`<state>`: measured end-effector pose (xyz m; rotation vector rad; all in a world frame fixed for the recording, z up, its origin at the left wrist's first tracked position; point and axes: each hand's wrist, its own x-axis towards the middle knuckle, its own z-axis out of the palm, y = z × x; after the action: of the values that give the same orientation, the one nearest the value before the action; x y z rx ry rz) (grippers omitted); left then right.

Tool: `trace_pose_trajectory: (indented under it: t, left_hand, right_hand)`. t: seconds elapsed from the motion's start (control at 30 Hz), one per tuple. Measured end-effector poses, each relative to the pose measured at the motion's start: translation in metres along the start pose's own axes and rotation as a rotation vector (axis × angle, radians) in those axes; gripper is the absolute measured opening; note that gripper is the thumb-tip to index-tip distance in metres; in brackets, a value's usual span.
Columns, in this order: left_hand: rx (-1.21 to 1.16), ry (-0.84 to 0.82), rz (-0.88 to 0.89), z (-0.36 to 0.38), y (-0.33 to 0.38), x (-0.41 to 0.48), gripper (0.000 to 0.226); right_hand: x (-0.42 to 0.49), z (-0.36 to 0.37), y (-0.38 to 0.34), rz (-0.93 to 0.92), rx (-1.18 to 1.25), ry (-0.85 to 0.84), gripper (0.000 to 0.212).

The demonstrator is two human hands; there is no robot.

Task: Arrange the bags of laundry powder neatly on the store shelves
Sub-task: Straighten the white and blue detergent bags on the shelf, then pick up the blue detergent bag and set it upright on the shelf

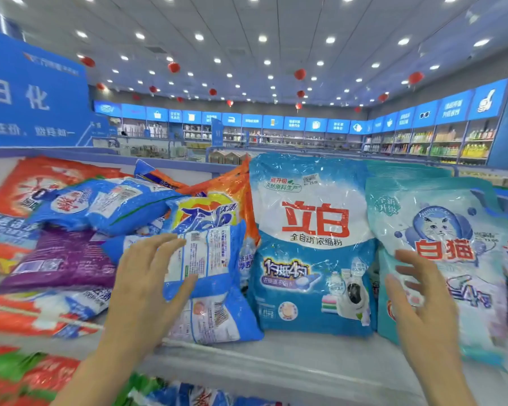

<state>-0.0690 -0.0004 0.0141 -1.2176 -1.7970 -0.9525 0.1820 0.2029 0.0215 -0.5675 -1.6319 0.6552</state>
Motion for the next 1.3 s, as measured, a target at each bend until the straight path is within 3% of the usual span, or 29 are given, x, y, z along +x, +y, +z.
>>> trace_pose_trajectory:
  t: [0.1,0.2,0.37,0.6,0.8,0.93,1.0,1.1,1.13,1.23,1.3]
  left_hand:
    - [0.024,0.053,-0.236,-0.024,-0.04,-0.001,0.048]
    - [-0.04,0.0,-0.479,-0.034,-0.056,-0.004,0.053]
    - [-0.197,-0.09,-0.607,-0.032,-0.072,-0.015,0.052]
    - [-0.376,-0.138,-0.727,-0.019,-0.082,-0.013,0.046]
    - [-0.528,-0.147,-0.794,-0.005,-0.086,-0.01,0.065]
    - [-0.589,-0.111,-0.781,-0.004,-0.091,-0.004,0.071]
    - [-0.663,-0.129,-0.81,-0.006,-0.094,0.0,0.061]
    - [-0.698,-0.165,-0.791,-0.008,-0.092,0.004,0.011]
    - [-0.692,-0.16,-0.783,-0.008,-0.09,0.005,0.005]
    - [-0.688,-0.162,-0.761,-0.009,-0.083,0.008,0.027]
    - [-0.676,-0.22,-0.706,-0.014,-0.073,0.013,0.022]
  right_hand:
    - [-0.013,0.044,-0.02,-0.032,0.059,-0.15,0.03]
    - [-0.02,0.083,-0.038,-0.029,0.112,-0.319,0.021]
    - [-0.025,0.149,-0.06,0.11,0.217,-0.556,0.037]
    - [-0.019,0.186,-0.065,0.175,0.104,-0.346,0.057]
    - [-0.006,0.183,-0.053,0.229,0.147,-0.369,0.016]
    - [-0.002,0.179,-0.058,0.112,0.169,-0.416,0.012]
    - [0.0,0.176,-0.065,0.053,0.225,-0.467,0.004]
    - [0.0,0.177,-0.076,-0.046,0.266,-0.445,0.01]
    - [0.0,0.177,-0.081,-0.084,0.269,-0.432,0.011]
    - [-0.001,0.177,-0.088,-0.142,0.282,-0.402,0.012]
    - [-0.002,0.173,-0.088,-0.184,0.276,-0.39,0.016]
